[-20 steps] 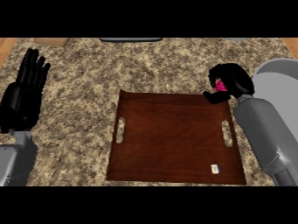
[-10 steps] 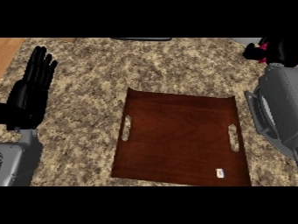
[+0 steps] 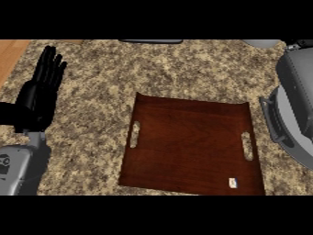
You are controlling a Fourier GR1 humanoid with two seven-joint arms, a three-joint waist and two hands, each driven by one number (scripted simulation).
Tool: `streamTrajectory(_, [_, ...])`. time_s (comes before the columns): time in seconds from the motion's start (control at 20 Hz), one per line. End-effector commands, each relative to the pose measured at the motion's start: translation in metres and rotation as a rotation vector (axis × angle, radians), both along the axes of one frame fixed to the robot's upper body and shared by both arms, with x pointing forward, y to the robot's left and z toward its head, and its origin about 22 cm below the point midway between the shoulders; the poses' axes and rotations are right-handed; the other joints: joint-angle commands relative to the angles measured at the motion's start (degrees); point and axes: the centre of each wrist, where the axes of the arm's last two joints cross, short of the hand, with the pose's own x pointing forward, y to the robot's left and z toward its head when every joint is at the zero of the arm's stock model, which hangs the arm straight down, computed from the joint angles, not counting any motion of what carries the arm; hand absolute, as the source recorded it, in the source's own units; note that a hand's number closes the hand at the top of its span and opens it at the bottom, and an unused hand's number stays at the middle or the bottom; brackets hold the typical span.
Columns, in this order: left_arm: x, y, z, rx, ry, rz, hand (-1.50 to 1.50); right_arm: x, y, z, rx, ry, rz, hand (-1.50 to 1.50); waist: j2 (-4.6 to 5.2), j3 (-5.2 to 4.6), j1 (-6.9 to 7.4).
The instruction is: Pick the cupcake from the tray and place it in the pot
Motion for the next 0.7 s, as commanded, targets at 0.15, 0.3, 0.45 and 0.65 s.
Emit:
streamTrajectory(0.15, [-0.008,0.018,0.004,-0.002,0.016,0.023,0.00,-0.004,0.001,-0.028,0.064,-0.003,-0.310,1.50,-0.81,0.33,-1.48])
streamTrajectory(0.3, [-0.006,0.015,-0.011,-0.001,0.032,0.051,0.00,-0.005,-0.005,-0.006,0.076,-0.016,-0.323,1.50,-1.14,0.28,-3.20])
streamTrajectory(0.45, [-0.011,0.013,-0.018,-0.019,0.036,0.063,0.00,-0.021,-0.030,-0.027,0.065,-0.029,-0.310,1.50,-1.37,0.32,-3.97])
streamTrajectory(0.65, [-0.009,0.032,-0.015,0.003,0.031,0.080,0.00,-0.044,-0.038,-0.063,0.103,-0.051,-0.280,1.50,-1.23,0.33,-4.02])
